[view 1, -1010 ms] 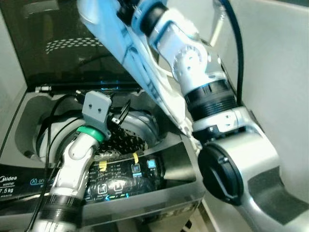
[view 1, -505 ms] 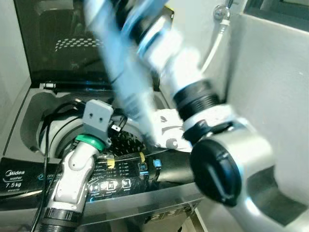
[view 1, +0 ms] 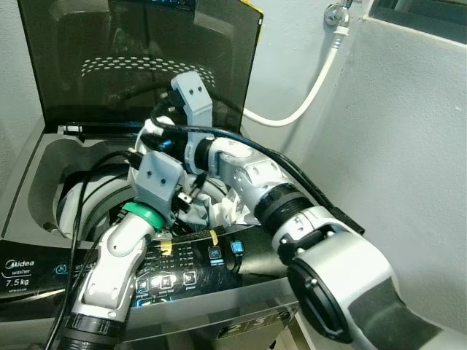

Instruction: Clothes washing

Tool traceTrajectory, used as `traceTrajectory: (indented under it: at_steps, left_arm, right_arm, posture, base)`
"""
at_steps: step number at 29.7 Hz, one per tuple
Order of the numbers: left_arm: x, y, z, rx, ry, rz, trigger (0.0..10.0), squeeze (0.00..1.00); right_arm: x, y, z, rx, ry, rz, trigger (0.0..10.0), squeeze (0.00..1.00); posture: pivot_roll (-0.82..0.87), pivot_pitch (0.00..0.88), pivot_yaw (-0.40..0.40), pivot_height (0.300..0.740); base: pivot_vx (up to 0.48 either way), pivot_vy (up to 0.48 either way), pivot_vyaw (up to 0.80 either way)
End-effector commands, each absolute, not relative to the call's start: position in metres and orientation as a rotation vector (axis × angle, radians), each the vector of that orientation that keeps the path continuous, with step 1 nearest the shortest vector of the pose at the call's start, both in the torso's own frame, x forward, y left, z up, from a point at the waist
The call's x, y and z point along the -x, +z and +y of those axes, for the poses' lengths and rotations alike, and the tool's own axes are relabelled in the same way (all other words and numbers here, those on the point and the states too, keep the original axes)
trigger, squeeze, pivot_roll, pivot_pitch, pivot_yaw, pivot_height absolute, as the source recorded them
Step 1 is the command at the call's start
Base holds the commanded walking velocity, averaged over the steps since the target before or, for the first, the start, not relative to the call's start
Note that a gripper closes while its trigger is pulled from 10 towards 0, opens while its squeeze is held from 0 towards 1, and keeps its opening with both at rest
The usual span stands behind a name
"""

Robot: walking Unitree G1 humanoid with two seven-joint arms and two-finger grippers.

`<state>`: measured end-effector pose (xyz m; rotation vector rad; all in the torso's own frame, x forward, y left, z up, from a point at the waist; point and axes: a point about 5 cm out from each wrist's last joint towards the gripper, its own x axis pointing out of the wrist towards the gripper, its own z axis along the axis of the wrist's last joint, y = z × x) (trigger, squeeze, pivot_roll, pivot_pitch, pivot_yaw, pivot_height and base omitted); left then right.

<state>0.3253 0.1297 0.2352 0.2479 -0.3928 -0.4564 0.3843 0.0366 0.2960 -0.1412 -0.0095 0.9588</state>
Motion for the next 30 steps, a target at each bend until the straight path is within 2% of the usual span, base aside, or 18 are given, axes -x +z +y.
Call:
traceTrajectory:
  at_steps: [1, 10, 11, 12, 14, 15, 17, 18, 19, 20, 21, 22, 23, 24, 26, 27, 29, 30]
  left_arm:
    - [-0.322, 0.237, 0.124, -0.241, -0.494, -0.387, 10.0, 0.0]
    - [-0.319, 0.24, 0.124, -0.172, -0.545, -0.362, 10.0, 0.0]
    - [-0.317, 0.243, 0.125, -0.165, -0.55, -0.368, 10.0, 0.0]
    - [-0.315, 0.247, 0.129, -0.144, -0.542, -0.381, 10.0, 0.0]
    - [-0.315, 0.247, 0.129, -0.144, -0.542, -0.381, 10.0, 0.0]
    - [-0.314, 0.253, 0.133, -0.103, -0.522, -0.403, 10.0, 0.0]
    - [-0.314, 0.253, 0.133, -0.103, -0.522, -0.403, 10.0, 0.0]
    - [-0.313, 0.26, 0.139, -0.058, -0.494, -0.426, 10.0, 0.0]
    - [-0.313, 0.26, 0.139, -0.058, -0.494, -0.426, 10.0, 0.0]
    - [-0.312, 0.27, 0.151, 0.004, -0.43, -0.446, 10.0, 0.0]
    - [-0.312, 0.27, 0.151, 0.004, -0.43, -0.446, 10.0, 0.0]
    - [-0.312, 0.272, 0.155, 0.014, -0.409, -0.447, 10.0, 0.0]
    - [-0.312, 0.272, 0.155, 0.014, -0.409, -0.447, 10.0, 0.0]
    - [-0.315, 0.272, 0.161, 0.017, -0.351, -0.429, 10.0, 0.0]
    - [-0.315, 0.272, 0.161, 0.017, -0.351, -0.429, 10.0, 0.0]
    - [-0.317, 0.271, 0.167, 0.03, -0.301, -0.401, 10.0, 0.0]
    - [-0.317, 0.271, 0.167, 0.03, -0.301, -0.401, 10.0, 0.0]
    - [-0.317, 0.272, 0.169, -0.005, -0.272, -0.391, 10.0, 0.0]
  right_arm:
    - [-0.388, 0.282, 0.028, 0.191, 0.931, 0.047, 10.0, 0.0]
    - [-0.401, 0.319, -0.009, -0.096, 0.815, -0.145, 10.0, 0.0]
    - [-0.402, 0.33, -0.02, -0.243, 0.832, -0.172, 10.0, 1.0]
    - [-0.403, 0.346, -0.033, -0.442, 0.839, -0.23, 10.0, 1.0]
    - [-0.403, 0.346, -0.033, -0.442, 0.839, -0.23, 10.0, 1.0]
    - [-0.404, 0.361, -0.051, -0.709, 0.835, -0.274, 10.0, 0.0]
    - [-0.404, 0.361, -0.051, -0.709, 0.835, -0.274, 10.0, 0.0]
    - [-0.404, 0.369, -0.067, -0.883, 0.851, -0.289, 10.0, 0.0]
    - [-0.404, 0.369, -0.067, -0.883, 0.851, -0.289, 10.0, 0.0]
    - [-0.403, 0.356, -0.088, -0.698, 0.814, -0.256, 10.0, 0.0]
    - [-0.403, 0.356, -0.088, -0.698, 0.814, -0.256, 10.0, 0.0]
    - [-0.403, 0.346, -0.092, -0.545, 0.782, -0.23, 10.0, 0.0]
    - [-0.403, 0.346, -0.092, -0.545, 0.782, -0.23, 10.0, 0.0]
    - [-0.404, 0.339, -0.103, -0.477, 0.677, -0.284, 10.0, 0.0]
    - [-0.404, 0.339, -0.103, -0.477, 0.677, -0.284, 10.0, 0.0]
    - [-0.403, 0.332, -0.115, -0.469, 0.575, -0.339, 10.0, 0.0]
    - [-0.403, 0.332, -0.115, -0.469, 0.575, -0.339, 10.0, 0.0]
    - [-0.4, 0.321, -0.125, -0.431, 0.485, -0.382, 10.0, 0.0]
  posture:
    - [0.05, 0.0, -0.069, 0.74]
    - [0.05, 0.0, -0.051, 0.74]
    - [0.06, 0.0, -0.033, 0.74]
    - [0.06, 0.0, -0.031, 0.74]
    - [0.06, 0.0, -0.031, 0.74]
    - [0.07, 0.0, -0.016, 0.74]
    - [0.07, 0.0, -0.016, 0.74]
    - [0.07, 0.0, -0.01, 0.74]
    - [0.07, 0.0, -0.01, 0.74]
    - [0.07, 0.0, 0.0, 0.74]
    - [0.07, 0.0, 0.0, 0.74]
    - [0.07, 0.0, 0.001, 0.74]
    - [0.07, 0.0, 0.001, 0.74]
    - [0.07, 0.004, 0.006, 0.74]
    - [0.07, 0.004, 0.006, 0.74]
    - [0.07, 0.004, 0.006, 0.74]
    - [0.07, 0.004, 0.006, 0.74]
    - [0.07, 0.007, 0.006, 0.74]
  base:
    - [0.0, 0.0, 0.0]
    - [0.0, 0.0, 0.0]
    - [0.0, 0.0, 0.0]
    - [0.0, 0.0, 0.0]
    - [0.0, 0.0, 0.0]
    - [0.0, 0.0, 0.0]
    - [0.0, 0.0, 0.0]
    - [0.0, 0.0, 0.0]
    - [0.0, 0.0, 0.0]
    - [0.0, 0.0, 0.0]
    - [0.0, 0.0, 0.0]
    - [0.0, 0.0, 0.0]
    - [0.0, 0.0, 0.0]
    - [0.0, 0.0, 0.0]
    - [0.0, 0.0, 0.0]
    - [0.0, 0.0, 0.0]
    - [0.0, 0.0, 0.0]
    - [0.0, 0.0, 0.0]
